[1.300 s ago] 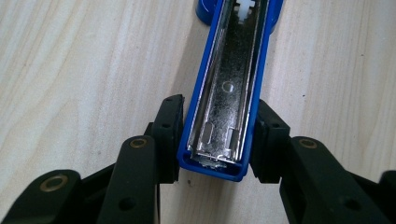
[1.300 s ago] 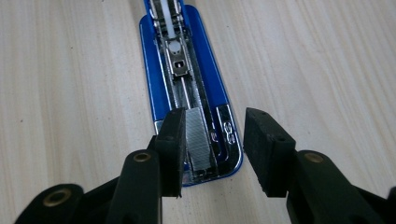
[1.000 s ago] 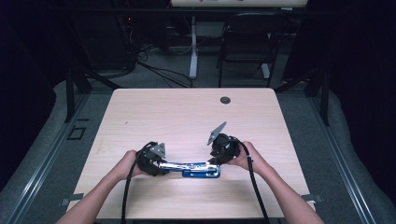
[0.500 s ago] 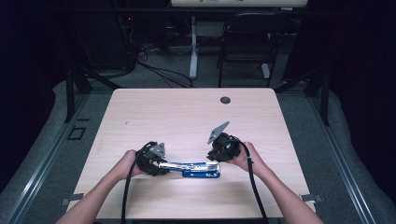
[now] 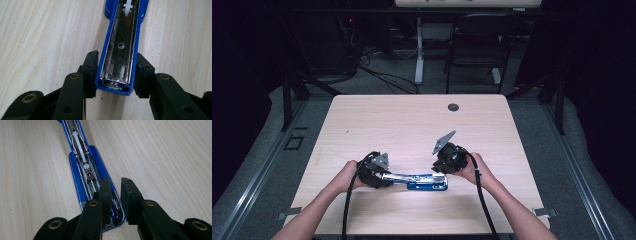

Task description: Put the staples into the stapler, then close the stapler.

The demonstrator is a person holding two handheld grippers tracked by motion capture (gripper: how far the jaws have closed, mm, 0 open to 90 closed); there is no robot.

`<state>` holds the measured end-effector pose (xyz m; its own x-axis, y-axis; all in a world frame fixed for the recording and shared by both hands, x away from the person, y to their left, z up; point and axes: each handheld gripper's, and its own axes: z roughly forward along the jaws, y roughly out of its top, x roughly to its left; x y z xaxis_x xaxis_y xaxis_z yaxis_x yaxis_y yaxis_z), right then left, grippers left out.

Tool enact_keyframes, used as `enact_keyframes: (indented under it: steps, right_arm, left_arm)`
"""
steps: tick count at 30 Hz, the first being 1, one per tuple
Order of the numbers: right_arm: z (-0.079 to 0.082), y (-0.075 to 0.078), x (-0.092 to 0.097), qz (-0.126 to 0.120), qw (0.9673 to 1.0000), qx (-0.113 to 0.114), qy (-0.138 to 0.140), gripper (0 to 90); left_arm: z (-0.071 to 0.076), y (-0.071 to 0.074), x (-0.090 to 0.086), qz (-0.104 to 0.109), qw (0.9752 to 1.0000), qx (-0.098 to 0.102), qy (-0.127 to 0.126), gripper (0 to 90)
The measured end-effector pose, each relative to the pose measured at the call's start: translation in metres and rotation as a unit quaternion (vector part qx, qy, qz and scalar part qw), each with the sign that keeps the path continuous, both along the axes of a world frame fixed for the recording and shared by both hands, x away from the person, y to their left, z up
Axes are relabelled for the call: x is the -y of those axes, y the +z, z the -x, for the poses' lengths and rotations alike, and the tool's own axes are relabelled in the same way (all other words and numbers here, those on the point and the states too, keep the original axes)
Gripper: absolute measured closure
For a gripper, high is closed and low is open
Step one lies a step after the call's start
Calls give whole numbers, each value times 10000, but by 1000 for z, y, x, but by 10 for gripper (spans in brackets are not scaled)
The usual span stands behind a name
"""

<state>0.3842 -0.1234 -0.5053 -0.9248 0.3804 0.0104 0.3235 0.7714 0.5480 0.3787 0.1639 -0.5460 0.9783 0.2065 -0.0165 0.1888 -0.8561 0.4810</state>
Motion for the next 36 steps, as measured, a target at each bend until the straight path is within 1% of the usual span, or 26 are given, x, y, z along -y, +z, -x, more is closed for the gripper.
enact_keyframes:
  steps: [4, 8, 12, 14, 16, 19, 27, 31, 33, 36]
  right_arm:
    - [0, 0, 0, -7, 10000, 23, 3, 793]
    - [-1, -1, -1, 2, 10000, -17, -5, 795]
    - [0, -2, -4, 27, 10000, -10, 6, 796]
    - [1, -2, -5, -21, 10000, -14, 7, 797]
    - [1, -2, -6, -9, 10000, -20, 6, 797]
    - [3, -2, -7, -37, 10000, 10, 45, 856]
    - [4, -1, -16, -89, 9999, 25, 81, 868]
    - [6, -1, -22, -132, 9998, 13, 121, 868]
    - [6, -1, -24, -124, 9998, 21, 155, 899]
    - [7, -1, -27, -129, 9998, 18, 163, 900]
  left_arm:
    - [-1, 0, 0, 15, 10000, -10, -20, 613]
    - [-1, 1, 0, 17, 10000, -25, -35, 614]
    - [-1, 3, 0, 15, 10000, 4, -50, 614]
    - [-1, 4, 0, -7, 10000, -2, -75, 614]
    - [-1, 5, 1, -6, 10000, 13, -75, 614]
    - [-1, 6, 1, -9, 9999, -34, -102, 615]
    - [-1, 8, 2, -23, 10000, -28, -89, 615]
    - [-2, 9, 3, -64, 9999, -67, -74, 616]
    - [-2, 10, 4, -120, 9999, -77, -52, 616]
    - [-2, 10, 5, -120, 9999, -80, -53, 616]
